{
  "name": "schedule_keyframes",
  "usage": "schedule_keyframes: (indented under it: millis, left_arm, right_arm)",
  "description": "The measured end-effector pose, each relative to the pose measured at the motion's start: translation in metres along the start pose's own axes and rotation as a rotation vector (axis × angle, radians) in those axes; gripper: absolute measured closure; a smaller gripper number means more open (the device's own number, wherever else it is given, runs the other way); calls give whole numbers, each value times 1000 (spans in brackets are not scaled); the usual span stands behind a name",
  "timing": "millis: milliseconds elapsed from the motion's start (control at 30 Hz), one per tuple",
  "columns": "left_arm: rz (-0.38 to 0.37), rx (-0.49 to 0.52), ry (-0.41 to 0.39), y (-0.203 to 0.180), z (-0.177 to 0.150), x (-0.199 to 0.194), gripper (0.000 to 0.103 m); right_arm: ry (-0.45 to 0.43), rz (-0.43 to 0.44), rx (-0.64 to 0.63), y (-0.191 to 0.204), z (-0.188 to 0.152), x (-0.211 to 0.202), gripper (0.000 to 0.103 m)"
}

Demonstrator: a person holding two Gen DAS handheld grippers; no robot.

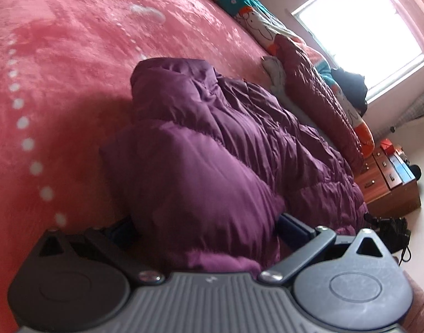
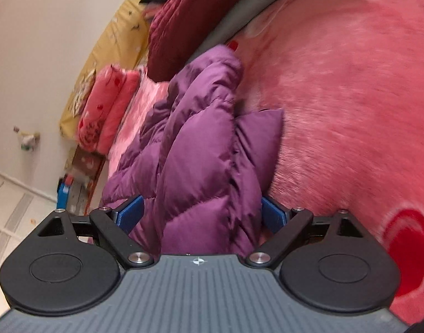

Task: Fold large clothes
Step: 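Grasp the folded purple jacket with both grippers from its sides, then lift the folded jacket with both grippers and carry it toward the quilt stack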

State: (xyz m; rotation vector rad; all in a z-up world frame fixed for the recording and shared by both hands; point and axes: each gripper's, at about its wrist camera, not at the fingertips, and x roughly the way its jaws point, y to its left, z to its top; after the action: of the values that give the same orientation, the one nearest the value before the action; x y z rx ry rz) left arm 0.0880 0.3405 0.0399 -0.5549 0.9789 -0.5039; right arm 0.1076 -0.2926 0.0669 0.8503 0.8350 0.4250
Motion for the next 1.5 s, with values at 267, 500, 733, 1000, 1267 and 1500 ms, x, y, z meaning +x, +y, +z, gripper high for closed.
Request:
schedule_keyframes:
  millis: [267,500,733,1000,1267,1500]
  left_arm:
    - [3,51,45,-6,10,15,1]
    - [10,112,46,-18,9,19,2]
    - [17,185,35,-37,14,19,27]
    - [-3,186,-33,-39,14,13,50]
    - [-14,147,-41,-73,32,2,62]
    - [-53,101,-30,-112,55,5,65]
  right_arm:
    - [29,57,43,2,6,17,0]
    - [-5,-15,3,18,1,24,0]
    - [-35,-141,-48,45,-6,32,10]
    - [-103,-268,-120,66,-19,35,32]
    - [-146,-426,-171,109,-25,28,53]
    - [-178,-471,-181,135,-29,7,67]
